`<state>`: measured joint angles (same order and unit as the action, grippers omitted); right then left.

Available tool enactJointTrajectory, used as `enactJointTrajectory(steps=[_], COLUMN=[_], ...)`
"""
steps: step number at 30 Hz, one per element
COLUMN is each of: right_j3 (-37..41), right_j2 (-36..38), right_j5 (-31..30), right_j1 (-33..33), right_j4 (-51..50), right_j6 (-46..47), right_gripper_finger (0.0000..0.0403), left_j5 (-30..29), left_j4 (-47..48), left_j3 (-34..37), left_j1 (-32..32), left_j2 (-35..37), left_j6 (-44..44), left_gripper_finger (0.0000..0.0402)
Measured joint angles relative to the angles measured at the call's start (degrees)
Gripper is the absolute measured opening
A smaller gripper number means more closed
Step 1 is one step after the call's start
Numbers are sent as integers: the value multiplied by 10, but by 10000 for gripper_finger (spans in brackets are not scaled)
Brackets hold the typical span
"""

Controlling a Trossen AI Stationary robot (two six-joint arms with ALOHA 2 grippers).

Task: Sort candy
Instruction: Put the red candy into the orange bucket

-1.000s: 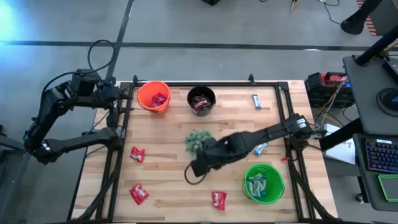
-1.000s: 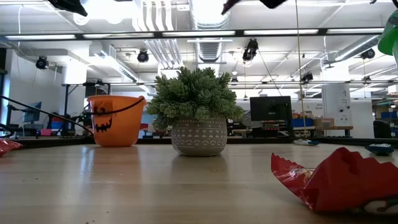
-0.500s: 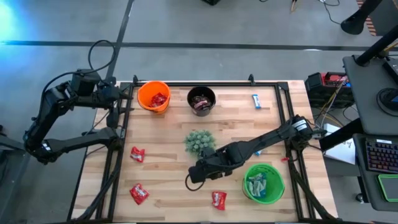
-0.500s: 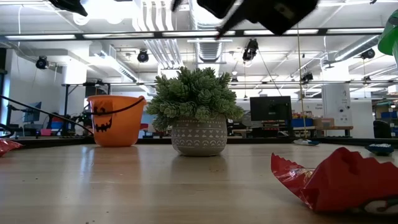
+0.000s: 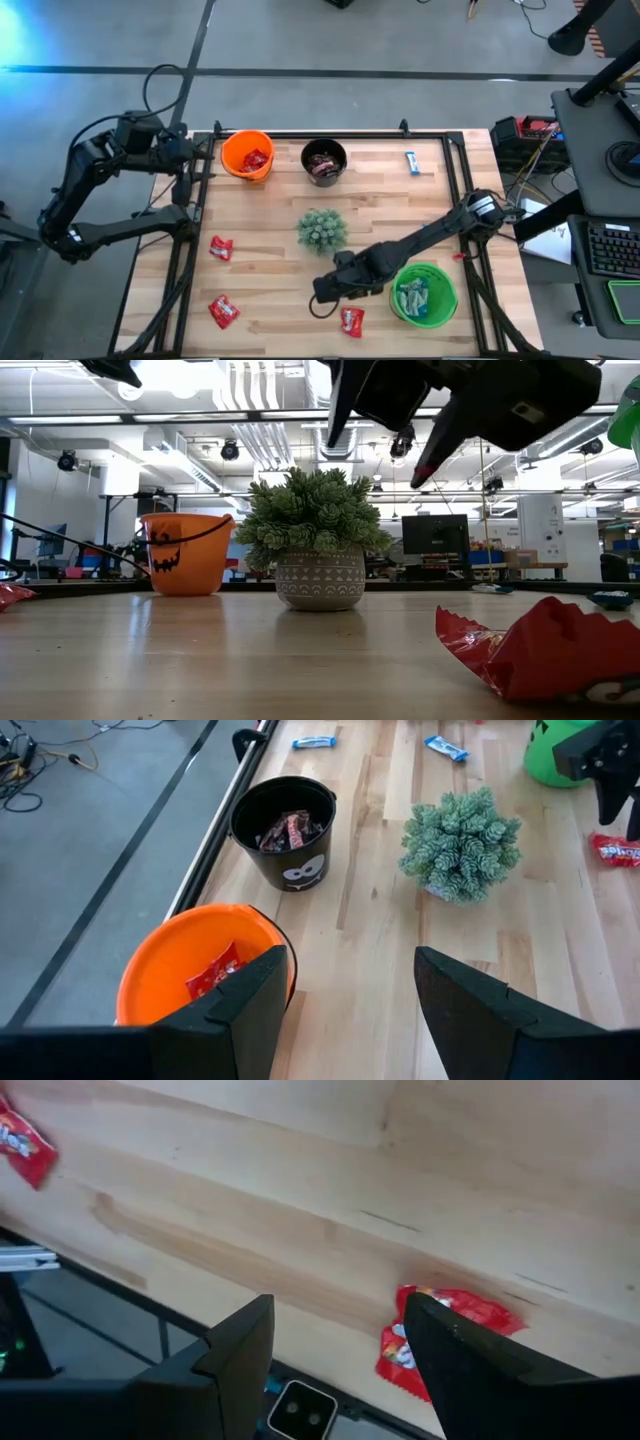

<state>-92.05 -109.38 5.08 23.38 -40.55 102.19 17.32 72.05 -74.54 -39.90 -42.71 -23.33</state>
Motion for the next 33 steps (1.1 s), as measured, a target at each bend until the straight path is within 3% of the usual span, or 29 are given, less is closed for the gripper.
enactJointTrajectory(steps=[12,33], right_j3=[6,5], right_j2=[-59,-78], right_j5=[43,50], right_j1=[27,56], right_j4=[76,5], right_j6=[-14,18], right_gripper_finger=[219,219], left_j5=[-4,-3], left_j4=[0,0], left_j3=[0,0], left_j1=[0,0], left_j2=[-15,-15], left_j6=[0,14], left_gripper_finger=[201,201])
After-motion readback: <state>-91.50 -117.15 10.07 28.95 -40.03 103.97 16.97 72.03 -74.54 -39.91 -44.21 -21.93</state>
